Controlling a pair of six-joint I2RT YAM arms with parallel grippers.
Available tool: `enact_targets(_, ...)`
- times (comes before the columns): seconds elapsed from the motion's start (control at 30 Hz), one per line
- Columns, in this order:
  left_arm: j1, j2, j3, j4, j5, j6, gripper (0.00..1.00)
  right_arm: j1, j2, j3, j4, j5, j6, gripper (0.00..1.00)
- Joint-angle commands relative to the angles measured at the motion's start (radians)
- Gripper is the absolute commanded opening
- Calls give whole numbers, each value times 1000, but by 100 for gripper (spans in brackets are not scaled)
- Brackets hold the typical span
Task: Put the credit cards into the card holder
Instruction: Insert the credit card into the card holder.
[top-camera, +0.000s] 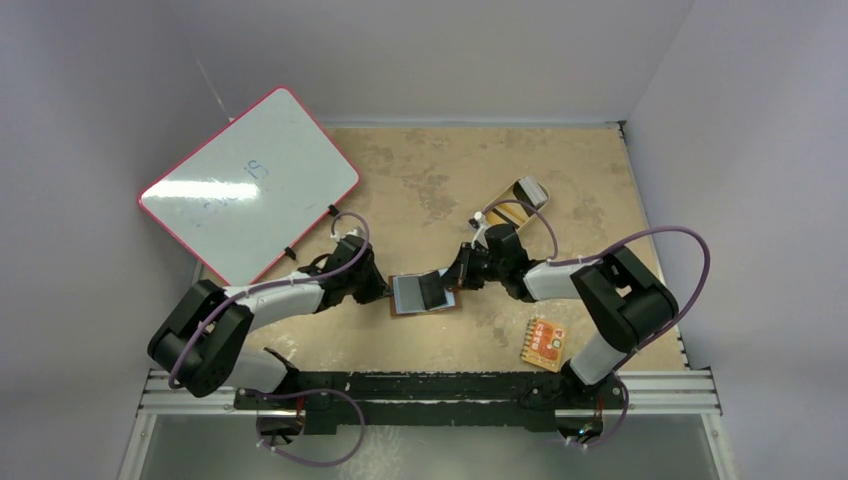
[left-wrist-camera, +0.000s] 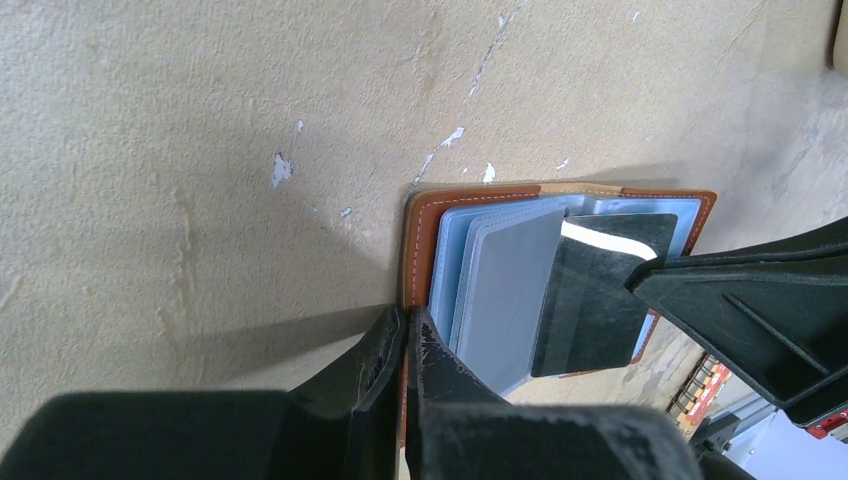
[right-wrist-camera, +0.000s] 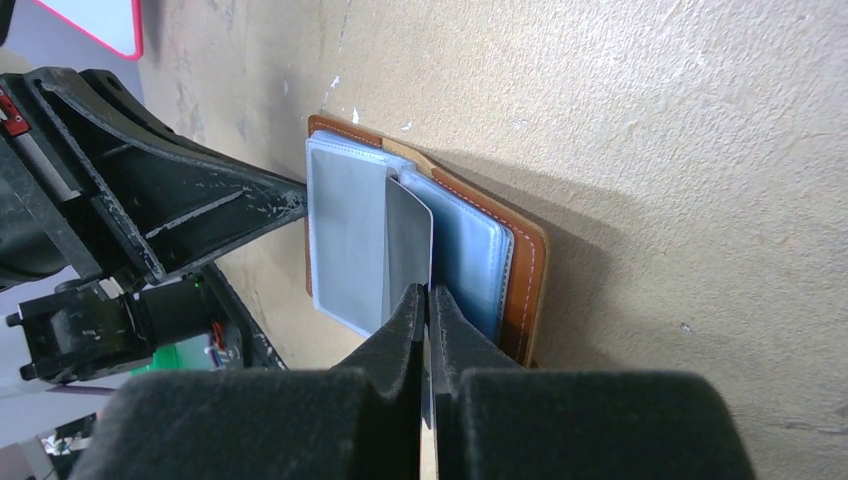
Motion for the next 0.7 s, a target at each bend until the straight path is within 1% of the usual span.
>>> enact_targets(0.0,1,-2,-14,46,21,-24,0,9,13,-12,2,-17,-8,0)
enact_targets(0.33,2,-22,-21,48,20,-37,0,18,25,-7,35,5,9,0)
enact_targets(0.67,-3,-27,-36,69,19,-65,0,29,31,-33,139,48,66,0)
